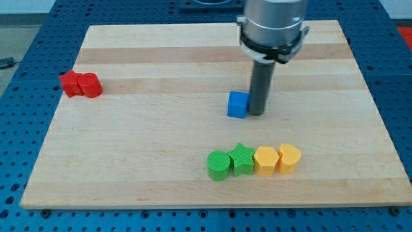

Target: Place blue cube to the bottom of the red star

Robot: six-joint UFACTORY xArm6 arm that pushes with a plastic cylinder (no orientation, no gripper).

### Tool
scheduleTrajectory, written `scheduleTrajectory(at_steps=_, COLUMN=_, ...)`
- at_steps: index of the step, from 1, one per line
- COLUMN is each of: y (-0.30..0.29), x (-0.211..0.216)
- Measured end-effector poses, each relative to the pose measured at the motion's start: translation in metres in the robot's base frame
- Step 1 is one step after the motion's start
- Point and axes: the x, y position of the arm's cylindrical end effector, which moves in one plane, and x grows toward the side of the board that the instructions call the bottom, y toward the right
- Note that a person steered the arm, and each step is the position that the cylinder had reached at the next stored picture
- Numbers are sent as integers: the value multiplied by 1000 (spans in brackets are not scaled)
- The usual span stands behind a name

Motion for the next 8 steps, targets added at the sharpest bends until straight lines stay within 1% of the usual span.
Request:
scheduleTrajectory(at_steps=1, y=-22, x=-3)
scheduleTrajectory(at_steps=2, y=-45, x=-16)
scheduleTrajectory(at_steps=3, y=-96, x=-16)
scheduleTrajectory(at_steps=5, y=-135, x=-33)
scheduleTrajectory(at_steps=6, y=-179, x=-38)
scheduleTrajectory(at_steps=7, y=-207, x=-47)
scheduleTrajectory(at_steps=8, y=-218, x=-58)
